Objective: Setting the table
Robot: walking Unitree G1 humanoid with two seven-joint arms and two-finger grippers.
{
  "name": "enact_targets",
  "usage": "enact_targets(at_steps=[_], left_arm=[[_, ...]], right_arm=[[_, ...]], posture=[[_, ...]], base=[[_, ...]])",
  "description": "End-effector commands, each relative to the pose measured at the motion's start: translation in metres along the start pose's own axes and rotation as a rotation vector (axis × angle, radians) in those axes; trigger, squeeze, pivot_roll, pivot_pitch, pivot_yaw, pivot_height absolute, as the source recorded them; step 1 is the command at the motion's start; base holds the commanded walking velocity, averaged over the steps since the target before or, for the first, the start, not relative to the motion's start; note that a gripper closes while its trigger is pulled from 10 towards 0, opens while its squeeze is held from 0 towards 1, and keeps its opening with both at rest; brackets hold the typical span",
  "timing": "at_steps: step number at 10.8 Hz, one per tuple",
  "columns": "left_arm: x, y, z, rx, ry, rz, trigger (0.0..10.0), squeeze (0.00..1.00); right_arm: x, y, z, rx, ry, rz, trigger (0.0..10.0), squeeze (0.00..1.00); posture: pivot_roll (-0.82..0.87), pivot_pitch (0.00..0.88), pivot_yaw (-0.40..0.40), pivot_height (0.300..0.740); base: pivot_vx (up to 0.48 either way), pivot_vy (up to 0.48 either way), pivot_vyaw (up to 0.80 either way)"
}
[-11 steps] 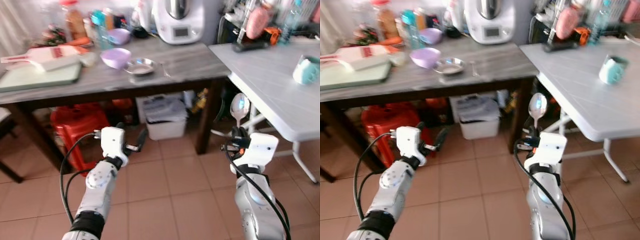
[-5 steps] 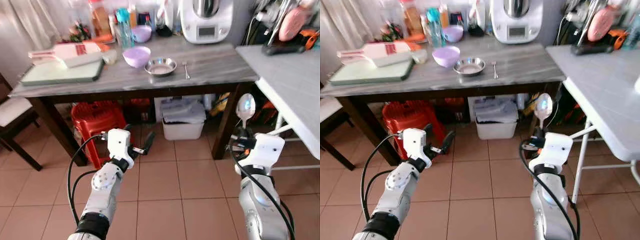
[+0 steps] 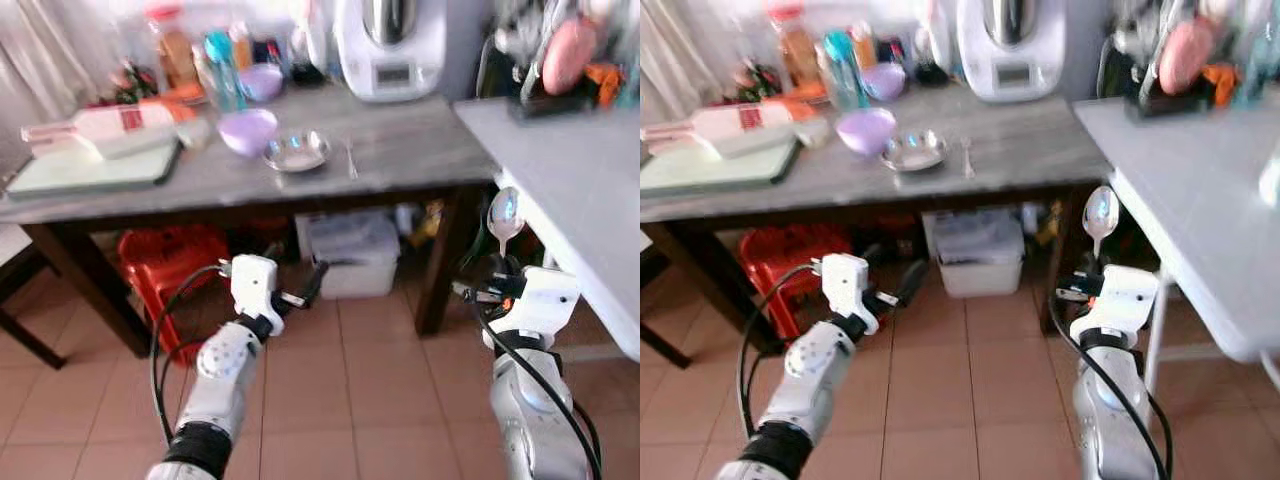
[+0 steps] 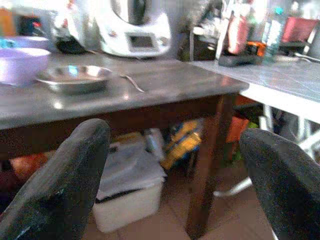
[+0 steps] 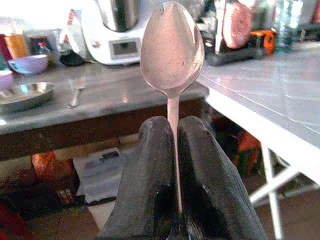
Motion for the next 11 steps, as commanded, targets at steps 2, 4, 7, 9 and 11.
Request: enact_targets(at_steps=[2, 4, 7, 9, 11], left_arm=[[-0.0030, 0.0103, 0.0012, 0.008, 0.003, 0.028, 10.0, 0.00], [-0.0020, 0.0082, 0.0006, 0.006, 0.004, 0.025, 10.0, 0.00], [-0.0019, 0.0070, -0.0006, 0.003, 0.006, 0.023, 10.0, 0.00], [-0.0014, 0.0062, -0.0001, 0.003, 0.005, 0.021, 10.0, 0.00], [-0.0007, 0.0063, 0.0003, 0.005, 0.006, 0.018, 10.0, 0.00]], right_arm=[[0.0029, 0.0113, 0.0084, 0.012, -0.029, 0.030, 10.0, 0.00], [0.0039, 0.0115, 0.0093, 0.010, -0.032, 0.033, 10.0, 0.00], [0.0024, 0.0107, 0.0086, 0.011, -0.031, 0.028, 10.0, 0.00], [0.0022, 0.0104, 0.0078, 0.009, -0.029, 0.026, 10.0, 0.00], [0.0028, 0.0122, 0.0073, 0.010, -0.029, 0.027, 10.0, 0.00]], posture=[[-0.12, 0.000, 0.057, 0.740], [-0.12, 0.000, 0.057, 0.740], [-0.13, 0.000, 0.059, 0.740], [-0.12, 0.000, 0.061, 0.740], [-0.12, 0.000, 0.063, 0.740]], base=[[0.332, 0.000, 0.00], [0.336, 0.000, 0.00], [0.334, 0.000, 0.28], [0.334, 0.000, 0.00], [0.336, 0.000, 0.00]])
Point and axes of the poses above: a point about 5 cm out from each wrist's last joint towards the gripper, its own x axis pointing out of the wrist towards the gripper, its own z axis along the axis of the wrist's last joint, y = z × x, the point moved 5 cm from there along x, pointing out of the wrist towards the gripper, and after that the axes turned 3 degrees about -x, right-handed, at the moved point
